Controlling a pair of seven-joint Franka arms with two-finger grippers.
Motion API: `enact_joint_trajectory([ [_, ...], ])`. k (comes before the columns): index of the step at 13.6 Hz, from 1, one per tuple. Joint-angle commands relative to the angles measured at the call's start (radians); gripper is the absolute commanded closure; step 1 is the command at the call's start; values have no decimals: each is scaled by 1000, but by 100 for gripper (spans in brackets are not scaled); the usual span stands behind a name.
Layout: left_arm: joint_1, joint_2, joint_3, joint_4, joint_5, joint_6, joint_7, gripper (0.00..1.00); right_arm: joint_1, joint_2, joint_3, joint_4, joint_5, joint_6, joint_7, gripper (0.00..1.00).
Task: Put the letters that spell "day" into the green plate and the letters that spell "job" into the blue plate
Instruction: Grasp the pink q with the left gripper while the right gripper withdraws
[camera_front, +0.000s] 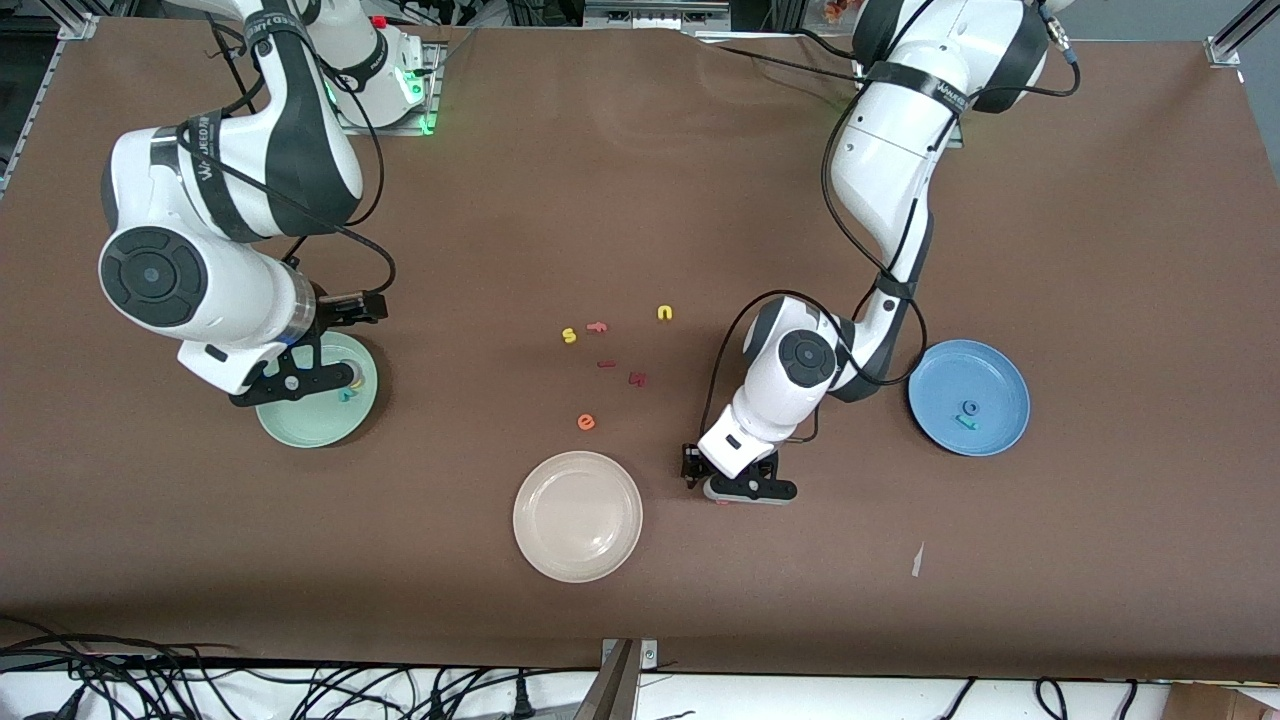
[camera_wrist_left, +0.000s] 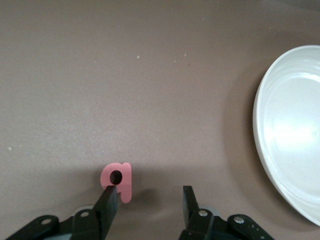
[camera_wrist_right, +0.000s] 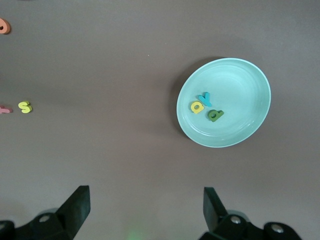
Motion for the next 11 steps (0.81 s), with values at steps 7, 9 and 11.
enact_joint_trajectory([
  [7,-3,14,49,38,37,-7,20,39,-35,-105,84,8,-112,-23,-16,0],
  [9,-21,20,51,37,38,-5,14,39,-122,-134,194,-5,-155,-16,-13,0],
  [11,-23,34,51,38,38,-1,15,39,-170,-186,236,-18,-188,-11,-10,0],
])
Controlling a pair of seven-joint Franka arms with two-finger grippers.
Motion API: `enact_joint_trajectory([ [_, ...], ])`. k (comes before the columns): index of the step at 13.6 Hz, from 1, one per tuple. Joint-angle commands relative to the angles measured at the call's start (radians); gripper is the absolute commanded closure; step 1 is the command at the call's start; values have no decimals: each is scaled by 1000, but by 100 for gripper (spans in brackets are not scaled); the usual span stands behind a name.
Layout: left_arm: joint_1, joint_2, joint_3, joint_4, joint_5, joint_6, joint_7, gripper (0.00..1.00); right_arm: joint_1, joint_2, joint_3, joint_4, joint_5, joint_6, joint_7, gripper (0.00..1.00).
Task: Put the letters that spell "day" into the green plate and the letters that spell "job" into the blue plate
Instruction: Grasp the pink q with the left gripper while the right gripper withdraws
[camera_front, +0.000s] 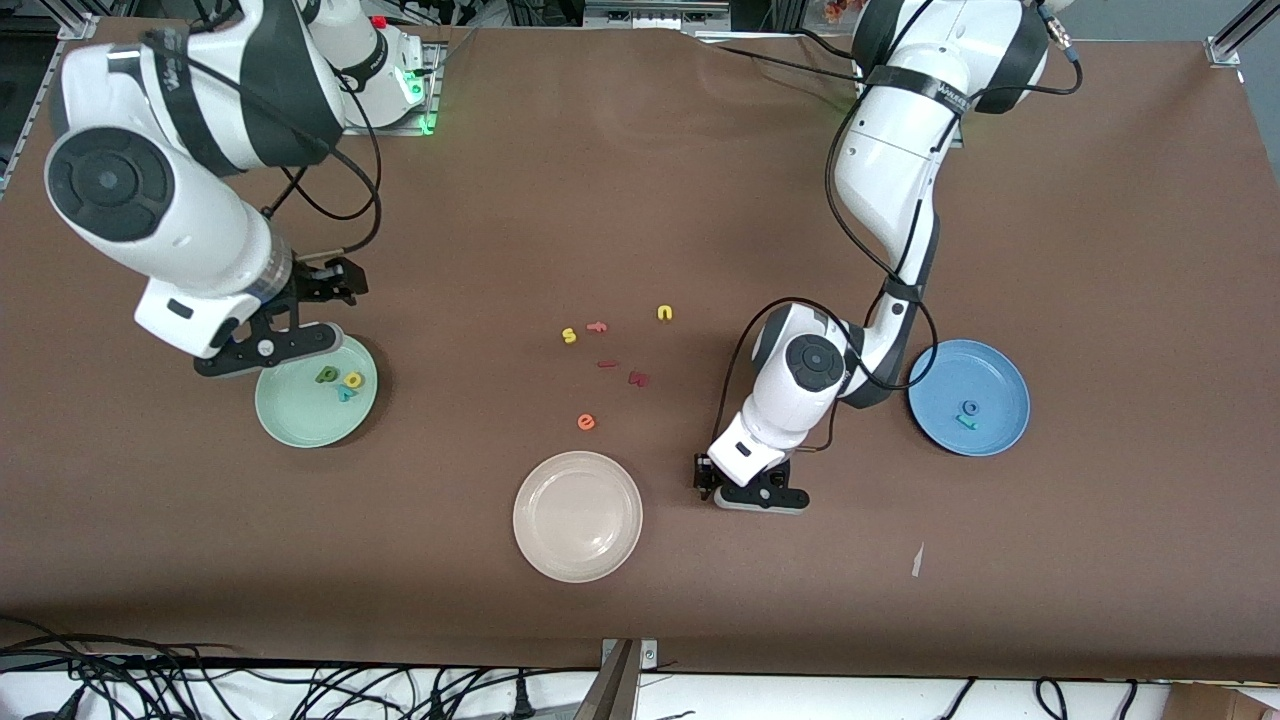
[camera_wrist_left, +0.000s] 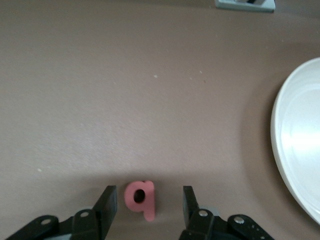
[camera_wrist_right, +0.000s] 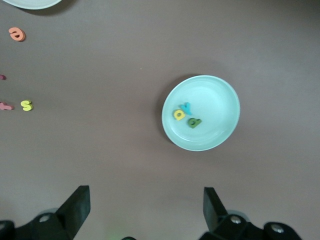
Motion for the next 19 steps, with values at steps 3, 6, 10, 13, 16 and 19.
enact_joint_trajectory([
  [3,-9,33,7,15,24,35,10,39,-119,-131,57,-129,10,60,3,0],
  [6,-8,39,9,15,24,38,12,39,-180,-224,61,-251,65,192,-2,0],
  [10,0,39,12,15,24,38,12,44,-234,-248,45,-237,191,94,-11,0],
  [13,9,35,21,15,24,38,13,44,-231,-254,32,-228,156,54,-7,0],
  [16,11,36,21,15,24,38,15,44,-234,-259,2,-194,139,19,-10,0],
  [19,11,36,21,13,24,38,13,44,-237,-256,0,-199,107,17,-13,0],
])
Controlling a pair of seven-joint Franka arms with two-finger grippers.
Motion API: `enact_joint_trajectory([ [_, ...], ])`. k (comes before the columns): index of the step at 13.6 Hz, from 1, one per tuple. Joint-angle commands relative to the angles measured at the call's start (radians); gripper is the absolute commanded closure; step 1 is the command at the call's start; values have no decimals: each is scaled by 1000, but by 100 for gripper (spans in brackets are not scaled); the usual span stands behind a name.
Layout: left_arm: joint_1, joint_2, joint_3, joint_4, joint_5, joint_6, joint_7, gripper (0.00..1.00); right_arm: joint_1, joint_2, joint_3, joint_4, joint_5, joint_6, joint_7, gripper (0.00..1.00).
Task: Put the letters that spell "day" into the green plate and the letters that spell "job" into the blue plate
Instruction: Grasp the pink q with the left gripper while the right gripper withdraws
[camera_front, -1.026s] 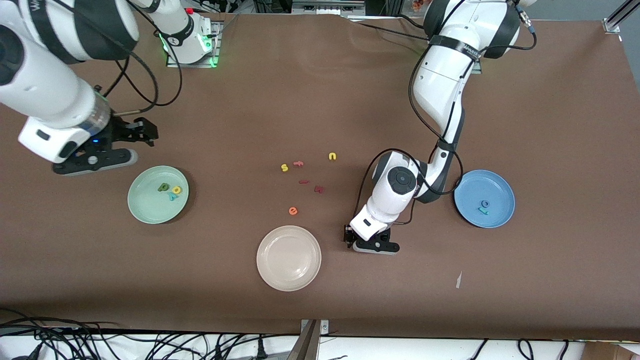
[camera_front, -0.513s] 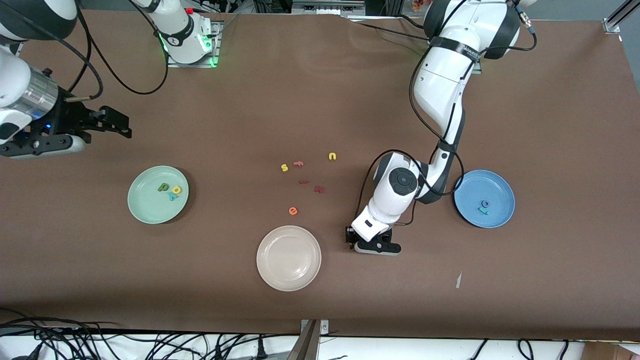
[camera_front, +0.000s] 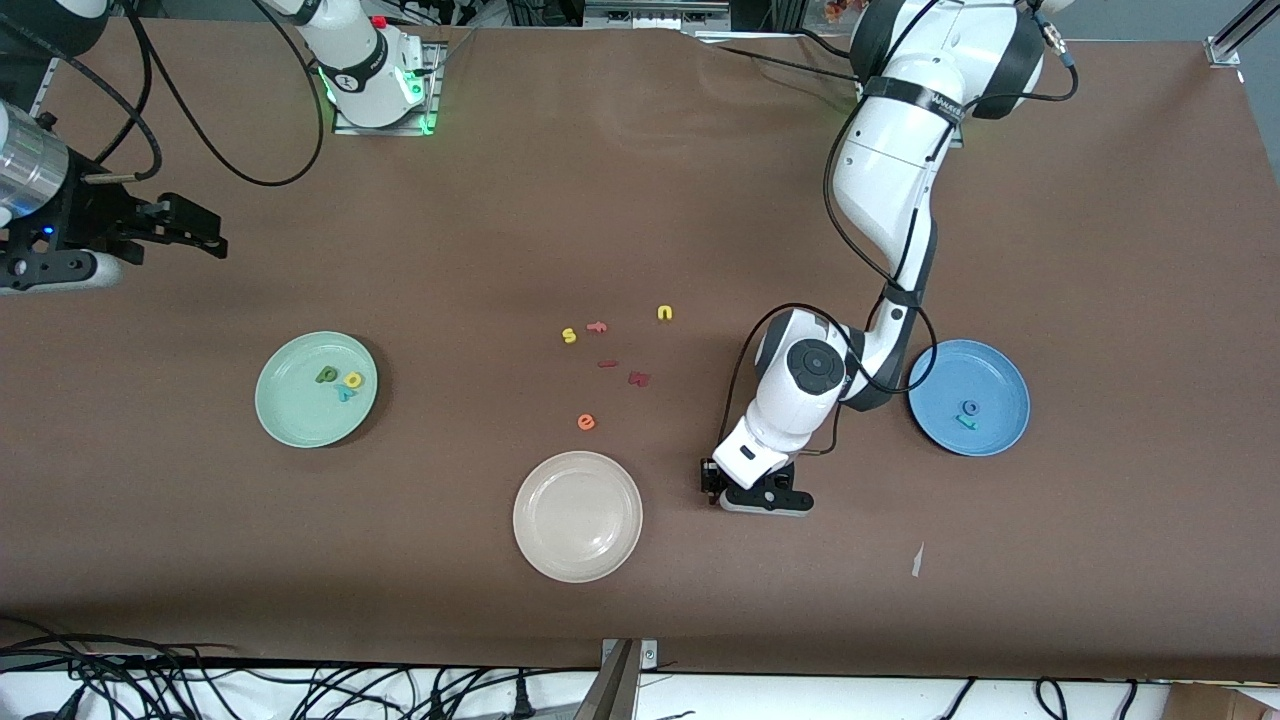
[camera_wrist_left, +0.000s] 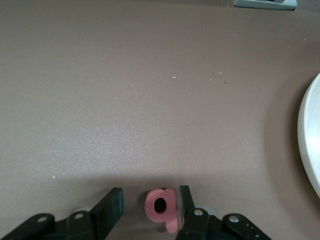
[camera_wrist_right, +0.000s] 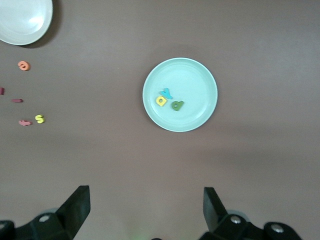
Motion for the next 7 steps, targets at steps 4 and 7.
enact_joint_trajectory([
  [4,-1,15,2,9,24,5,4,45,-5,-5,5,-3,-15,-19,0,0],
  [7,-6,16,4,-6,25,7,6,45,6,-2,7,1,-15,-19,0,0],
])
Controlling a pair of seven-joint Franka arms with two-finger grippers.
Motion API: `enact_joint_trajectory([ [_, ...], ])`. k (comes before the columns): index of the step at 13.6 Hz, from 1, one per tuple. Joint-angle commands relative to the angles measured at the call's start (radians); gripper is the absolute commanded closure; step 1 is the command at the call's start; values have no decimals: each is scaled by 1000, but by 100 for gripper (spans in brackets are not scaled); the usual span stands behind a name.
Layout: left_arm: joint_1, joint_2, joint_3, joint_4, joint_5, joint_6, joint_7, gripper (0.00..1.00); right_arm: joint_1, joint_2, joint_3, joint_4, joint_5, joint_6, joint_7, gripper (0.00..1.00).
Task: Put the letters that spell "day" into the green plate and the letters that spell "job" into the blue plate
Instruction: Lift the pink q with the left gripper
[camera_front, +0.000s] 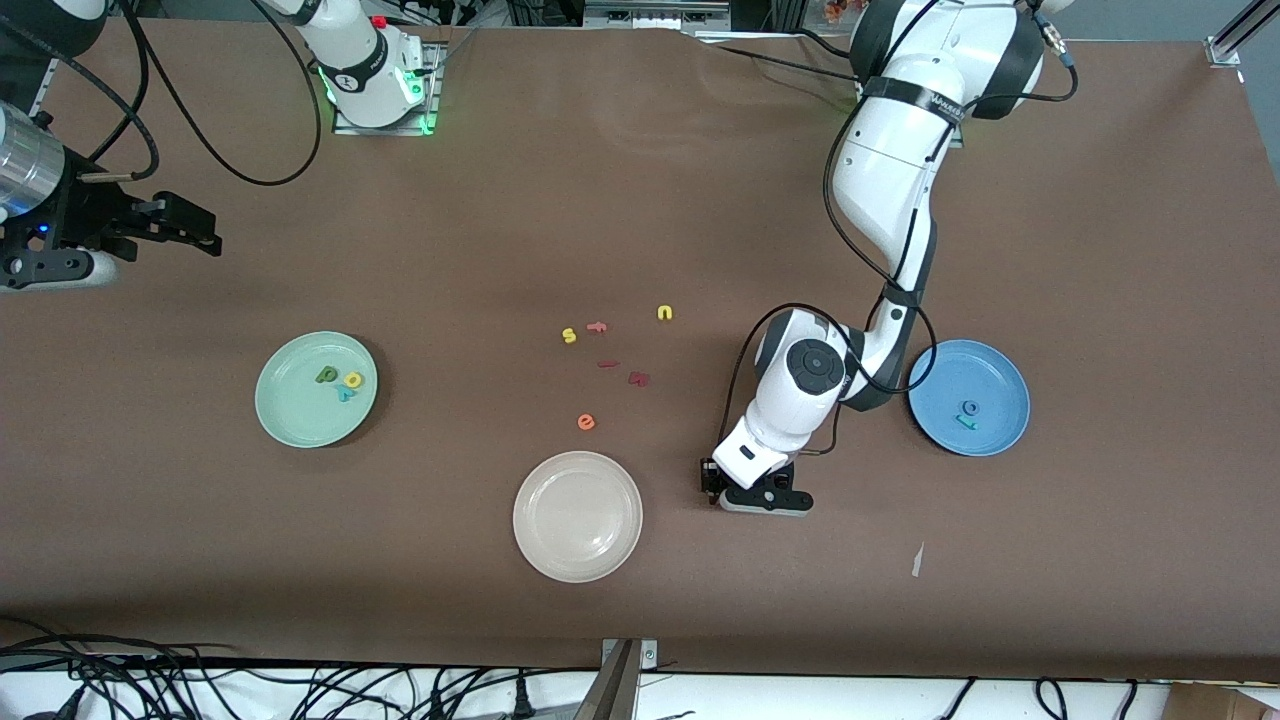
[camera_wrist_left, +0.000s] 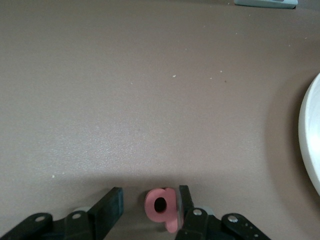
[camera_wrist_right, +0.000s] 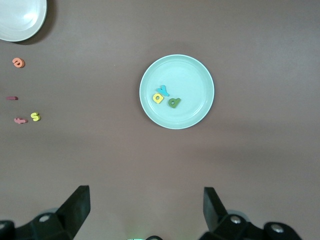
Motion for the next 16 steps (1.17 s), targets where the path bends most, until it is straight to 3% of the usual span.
enact_joint_trajectory([
  [1,-11,12,4,-6,25,5,5,45,1,3,7,2,-11,-13,1,0],
  [13,-11,6,8,-14,25,4,45,57,1,6,9,3,-9,-13,-3,0],
  [15,-10,5,10,-19,25,4,60,64,1,6,9,3,-9,-13,-3,0],
  [16,-10,3,10,-22,25,4,60,73,1,6,9,3,-9,-13,-3,0],
])
